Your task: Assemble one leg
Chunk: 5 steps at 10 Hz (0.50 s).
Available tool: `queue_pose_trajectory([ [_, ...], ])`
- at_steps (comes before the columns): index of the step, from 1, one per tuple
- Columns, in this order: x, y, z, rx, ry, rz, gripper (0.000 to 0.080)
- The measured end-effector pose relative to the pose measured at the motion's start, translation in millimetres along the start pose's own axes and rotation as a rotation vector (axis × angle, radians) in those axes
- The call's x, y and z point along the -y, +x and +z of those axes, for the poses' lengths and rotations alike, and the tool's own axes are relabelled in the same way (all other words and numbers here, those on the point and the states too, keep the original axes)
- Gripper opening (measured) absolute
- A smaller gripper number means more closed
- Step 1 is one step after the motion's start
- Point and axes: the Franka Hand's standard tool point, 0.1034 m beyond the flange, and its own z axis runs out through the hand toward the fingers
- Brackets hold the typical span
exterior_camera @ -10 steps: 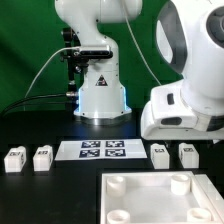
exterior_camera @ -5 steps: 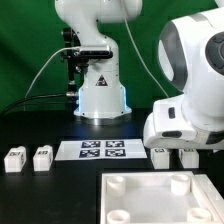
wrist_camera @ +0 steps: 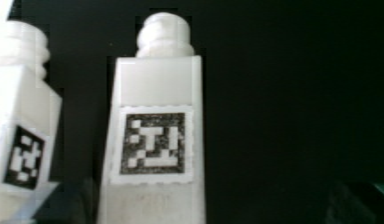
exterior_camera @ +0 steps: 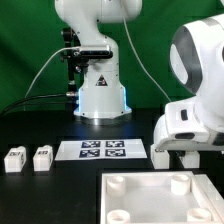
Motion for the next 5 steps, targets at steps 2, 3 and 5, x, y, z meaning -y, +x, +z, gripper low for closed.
queue_pose_trajectory([
  [2, -1.2, -0.9, 6.8, 0.002, -0.002, -0.001, 0.0649],
  [3, -0.5, -1.2, 7.6, 0.003, -0.004, -0.003, 0.0649],
  [5, -0.7, -1.1, 7.5, 0.003, -0.004, -0.002, 0.052],
])
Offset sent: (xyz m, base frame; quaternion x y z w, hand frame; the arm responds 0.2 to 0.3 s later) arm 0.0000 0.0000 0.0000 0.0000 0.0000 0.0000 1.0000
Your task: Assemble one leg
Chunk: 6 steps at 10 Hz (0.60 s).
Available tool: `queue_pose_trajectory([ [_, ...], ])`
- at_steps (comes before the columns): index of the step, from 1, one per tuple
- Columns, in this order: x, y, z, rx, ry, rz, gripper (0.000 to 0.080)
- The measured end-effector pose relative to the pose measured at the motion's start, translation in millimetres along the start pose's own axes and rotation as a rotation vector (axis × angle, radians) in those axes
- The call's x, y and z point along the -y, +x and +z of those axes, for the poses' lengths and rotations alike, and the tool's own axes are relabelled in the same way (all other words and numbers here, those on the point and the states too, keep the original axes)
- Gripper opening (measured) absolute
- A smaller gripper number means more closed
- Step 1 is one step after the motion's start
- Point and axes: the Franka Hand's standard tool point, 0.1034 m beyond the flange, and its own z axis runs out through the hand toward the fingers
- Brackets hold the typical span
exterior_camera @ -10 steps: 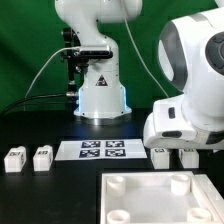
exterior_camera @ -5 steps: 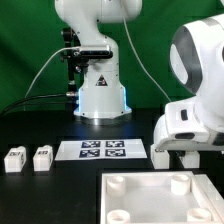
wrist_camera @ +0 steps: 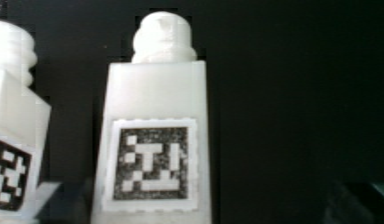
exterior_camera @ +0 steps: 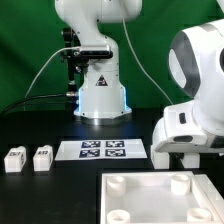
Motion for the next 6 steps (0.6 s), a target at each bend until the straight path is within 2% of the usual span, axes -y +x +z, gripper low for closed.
queue_pose_trajectory([
  [1, 0.0, 0.0, 0.0, 0.0, 0.0, 0.0, 0.052],
  [2, -0.1, 0.0, 0.0, 0.0, 0.0, 0.0, 0.0382],
  [3, 0.0, 0.0, -0.1, 0.0, 0.0, 0.0, 0.0293],
  [6, 0.0, 0.0, -0.1, 0.0, 0.0, 0.0, 0.0293],
])
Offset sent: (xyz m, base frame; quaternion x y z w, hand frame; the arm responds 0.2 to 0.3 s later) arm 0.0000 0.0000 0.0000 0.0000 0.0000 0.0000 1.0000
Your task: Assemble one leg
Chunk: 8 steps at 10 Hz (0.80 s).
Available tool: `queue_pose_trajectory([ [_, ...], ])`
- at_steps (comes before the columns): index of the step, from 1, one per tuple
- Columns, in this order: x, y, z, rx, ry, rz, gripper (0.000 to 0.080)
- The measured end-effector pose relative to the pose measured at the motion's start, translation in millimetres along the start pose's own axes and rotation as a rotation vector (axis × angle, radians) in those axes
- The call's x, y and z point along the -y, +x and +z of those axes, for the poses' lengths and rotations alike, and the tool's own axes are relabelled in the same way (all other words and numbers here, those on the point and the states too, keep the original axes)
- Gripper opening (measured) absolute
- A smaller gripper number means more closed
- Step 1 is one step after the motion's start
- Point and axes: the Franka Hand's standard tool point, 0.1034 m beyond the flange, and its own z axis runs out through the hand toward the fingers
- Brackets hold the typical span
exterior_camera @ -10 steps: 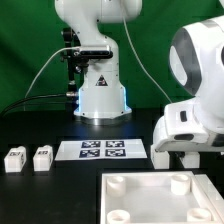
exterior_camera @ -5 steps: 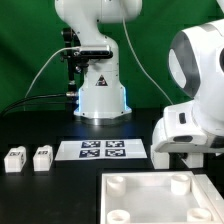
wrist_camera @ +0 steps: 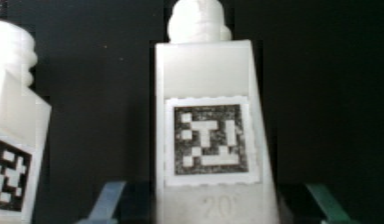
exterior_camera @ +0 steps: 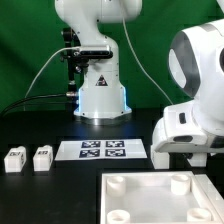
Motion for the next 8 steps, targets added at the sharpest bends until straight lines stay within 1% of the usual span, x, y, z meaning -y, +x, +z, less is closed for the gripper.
queue_pose_trajectory([
  [4, 0.0, 0.0, 0.0, 0.0, 0.0, 0.0, 0.0293],
  [5, -1.9, 0.7, -3.2, -0.003, 0.0, -0.006, 0.0293],
  [6, -7.5, 2.5, -16.3, -0.023, 0.006, -0.013, 0.0293],
  [7, -12.8, 2.5, -33.7, -0.066, 0.016, -0.015, 0.0293],
  [8, -20.4, -5.5, -55.6, -0.077, 0.015, -0.038, 0.0293],
])
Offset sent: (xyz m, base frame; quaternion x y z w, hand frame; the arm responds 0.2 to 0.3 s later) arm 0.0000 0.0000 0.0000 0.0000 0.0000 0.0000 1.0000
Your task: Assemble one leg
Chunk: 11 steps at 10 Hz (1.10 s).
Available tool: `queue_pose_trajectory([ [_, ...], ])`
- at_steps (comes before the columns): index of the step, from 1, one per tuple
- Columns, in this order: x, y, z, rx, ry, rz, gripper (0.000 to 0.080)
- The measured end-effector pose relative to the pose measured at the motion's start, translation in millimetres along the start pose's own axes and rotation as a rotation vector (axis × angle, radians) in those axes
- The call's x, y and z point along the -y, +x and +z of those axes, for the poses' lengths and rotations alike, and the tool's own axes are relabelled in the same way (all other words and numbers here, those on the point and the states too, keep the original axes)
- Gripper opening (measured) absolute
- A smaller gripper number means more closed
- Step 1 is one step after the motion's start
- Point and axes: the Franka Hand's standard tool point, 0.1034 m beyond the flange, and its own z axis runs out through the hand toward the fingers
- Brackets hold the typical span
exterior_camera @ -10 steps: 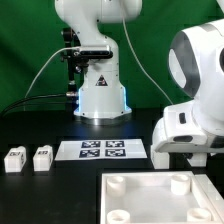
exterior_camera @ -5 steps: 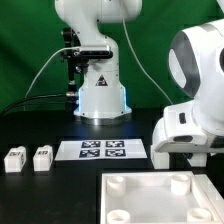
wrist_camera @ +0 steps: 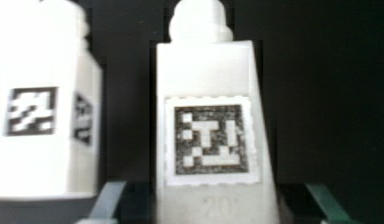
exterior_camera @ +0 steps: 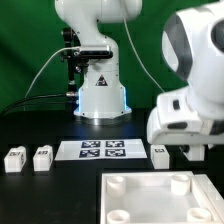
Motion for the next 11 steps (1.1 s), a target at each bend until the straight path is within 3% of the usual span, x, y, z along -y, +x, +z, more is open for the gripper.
queue_pose_trajectory([
  [1, -5.9, -2.6, -34.8, -0.053, 0.001, -0.017, 0.0293],
  [2, -9.6, 1.8, -68.3, -0.201, -0.01, -0.031, 0.0293],
  [3, -11.2, -8.7, -90.3, -0.3, -0.021, -0.037, 0.0293],
  [7, -5.3, -1.1, -95.6, -0.659, 0.028, -0.078, 0.0293],
  [9, -30.2, 20.2, -157.2, -0.856, 0.047, -0.089, 0.0293],
  [10, -38.6, 23.9, -181.7, -0.972, 0.06, -0.083, 0.0293],
  [11, -41.1, 27.4, -195.2, -1.065, 0.074, -0.084, 0.0293],
])
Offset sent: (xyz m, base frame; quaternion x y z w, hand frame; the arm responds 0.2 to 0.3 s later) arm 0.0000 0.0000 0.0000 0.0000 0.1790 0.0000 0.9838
